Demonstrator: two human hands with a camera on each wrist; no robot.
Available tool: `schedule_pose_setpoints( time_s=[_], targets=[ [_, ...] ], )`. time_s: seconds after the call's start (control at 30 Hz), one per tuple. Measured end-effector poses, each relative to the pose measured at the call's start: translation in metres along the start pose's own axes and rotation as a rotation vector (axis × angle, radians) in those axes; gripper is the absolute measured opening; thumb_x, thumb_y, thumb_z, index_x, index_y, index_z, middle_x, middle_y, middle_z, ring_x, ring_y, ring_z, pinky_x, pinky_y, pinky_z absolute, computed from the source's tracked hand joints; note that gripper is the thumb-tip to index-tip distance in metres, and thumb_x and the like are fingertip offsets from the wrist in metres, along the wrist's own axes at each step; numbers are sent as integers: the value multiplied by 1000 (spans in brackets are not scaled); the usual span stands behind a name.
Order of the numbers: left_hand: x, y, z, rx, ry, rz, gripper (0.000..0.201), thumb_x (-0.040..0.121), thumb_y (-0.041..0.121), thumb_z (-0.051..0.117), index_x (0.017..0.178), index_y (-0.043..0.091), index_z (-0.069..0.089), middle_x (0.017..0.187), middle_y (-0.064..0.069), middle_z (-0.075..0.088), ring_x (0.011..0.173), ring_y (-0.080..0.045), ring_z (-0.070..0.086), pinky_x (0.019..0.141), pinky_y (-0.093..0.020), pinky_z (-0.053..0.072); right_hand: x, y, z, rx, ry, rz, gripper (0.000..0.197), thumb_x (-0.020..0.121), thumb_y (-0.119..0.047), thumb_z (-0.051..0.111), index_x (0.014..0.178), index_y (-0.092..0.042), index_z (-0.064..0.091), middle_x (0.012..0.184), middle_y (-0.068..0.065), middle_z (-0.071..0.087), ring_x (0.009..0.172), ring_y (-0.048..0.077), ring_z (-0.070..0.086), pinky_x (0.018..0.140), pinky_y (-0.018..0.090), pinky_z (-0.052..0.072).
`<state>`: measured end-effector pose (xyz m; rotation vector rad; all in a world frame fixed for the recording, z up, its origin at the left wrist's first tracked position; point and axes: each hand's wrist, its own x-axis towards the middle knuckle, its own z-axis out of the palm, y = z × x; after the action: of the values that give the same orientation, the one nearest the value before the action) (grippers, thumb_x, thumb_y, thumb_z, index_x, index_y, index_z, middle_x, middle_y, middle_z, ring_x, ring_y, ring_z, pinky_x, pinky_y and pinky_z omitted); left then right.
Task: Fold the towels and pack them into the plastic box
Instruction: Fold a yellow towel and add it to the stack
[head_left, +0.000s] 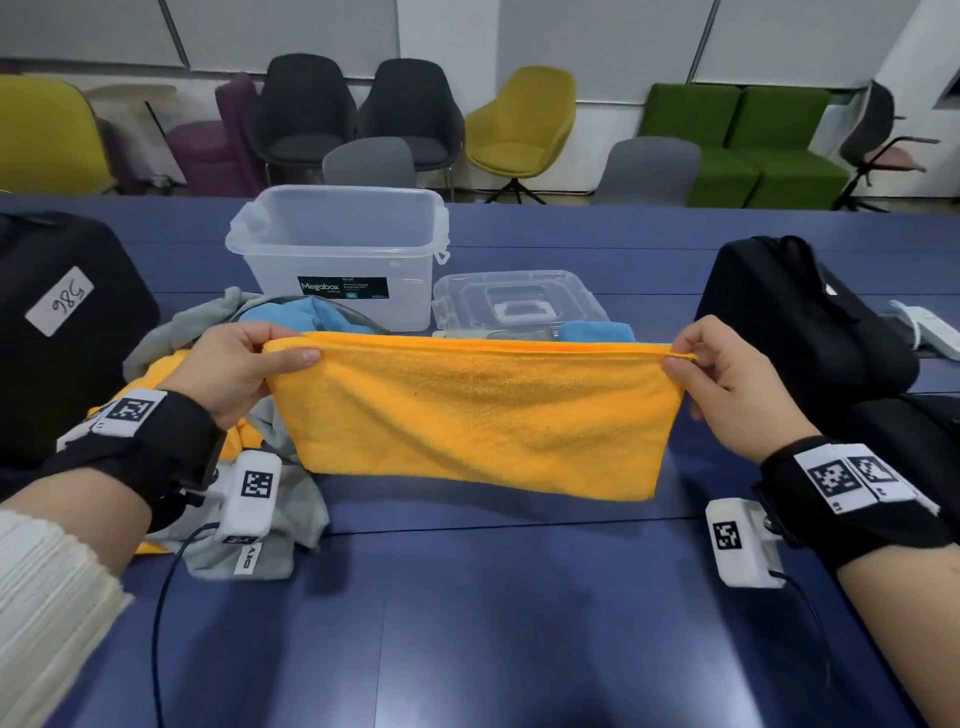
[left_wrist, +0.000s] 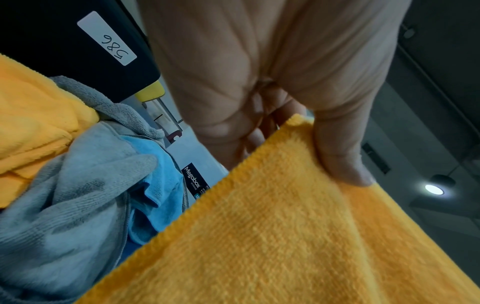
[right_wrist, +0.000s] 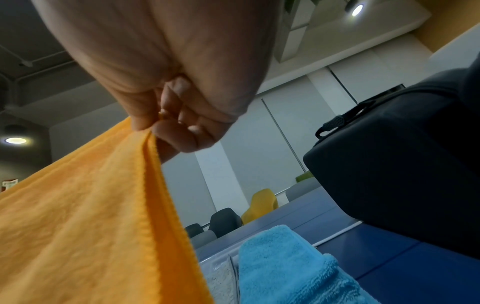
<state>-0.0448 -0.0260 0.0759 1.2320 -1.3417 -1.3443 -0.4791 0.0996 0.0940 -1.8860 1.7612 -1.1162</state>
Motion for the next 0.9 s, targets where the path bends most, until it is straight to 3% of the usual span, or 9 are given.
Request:
schedule_pose_setpoints(
  time_s=[0.1, 0.2, 0.37, 0.5, 0.57, 0.63, 0.73, 0.9],
  targets=[
    [-3, 2, 2, -75, -42, 10, 18, 63, 21, 73, 77, 10, 71, 84, -8, 69, 73, -12, 69, 63, -23, 58, 1, 8, -2, 83, 47, 38, 23, 95, -12, 54, 80, -28, 48, 60, -2, 54, 50, 13, 51, 50, 24, 46],
    [-5, 3, 3, -147, -53, 21, 20, 58, 32, 76, 68, 15, 74, 71, 1, 71, 67, -8, 67, 61, -20, 56, 2, 15, -3, 146, 86, 71, 27, 95, -9, 54, 76, -29, 49, 59, 0, 54, 50, 10, 51, 50, 19, 46],
    [-2, 0, 8, -182, -7, 40, 23, 55, 33, 75, 68, 14, 74, 71, 1, 71, 68, -7, 68, 63, -20, 57, 1, 12, 0, 177, 120, 109, 17, 94, -9, 57, 80, -17, 52, 68, 3, 54, 51, 4, 50, 49, 17, 46],
    [-2, 0, 12, -185, 18, 66, 12, 74, 18, 67, 66, 16, 75, 70, 2, 71, 67, -7, 67, 62, -18, 56, 0, 7, 0, 204, 172, 109, 18, 93, -6, 58, 82, -18, 51, 70, -2, 54, 49, 0, 50, 47, 13, 46],
    [-1, -1, 12, -163, 36, 77, 21, 83, 12, 62, 67, 17, 75, 69, 3, 70, 66, -6, 66, 60, -18, 55, -1, 5, 1, 262, 174, 110, 16, 92, -4, 57, 95, -19, 52, 71, -10, 54, 50, -1, 52, 46, 12, 45],
    [0, -3, 12, -146, 67, 85, 24, 88, 8, 60, 70, 16, 74, 68, 4, 68, 65, -6, 64, 58, -16, 54, -1, 6, 0, 263, 166, 115, 22, 93, -4, 57, 109, -19, 54, 77, -7, 54, 53, -1, 55, 48, 11, 45],
    [0, -5, 13, -127, 116, 102, 14, 89, 10, 60, 77, 16, 67, 70, -1, 60, 66, -8, 56, 56, -15, 51, -1, 8, 1, 182, 156, 122, 16, 94, -6, 55, 96, -21, 62, 77, 0, 56, 53, -1, 55, 50, 11, 45],
    [-4, -11, 11, -119, 143, 106, 23, 88, 11, 62, 69, 22, 68, 67, -2, 52, 62, -8, 49, 53, -17, 47, -6, 18, -2, 166, 83, 152, 17, 94, -6, 55, 85, -19, 63, 71, -3, 60, 54, 3, 52, 50, 15, 45]
  ],
)
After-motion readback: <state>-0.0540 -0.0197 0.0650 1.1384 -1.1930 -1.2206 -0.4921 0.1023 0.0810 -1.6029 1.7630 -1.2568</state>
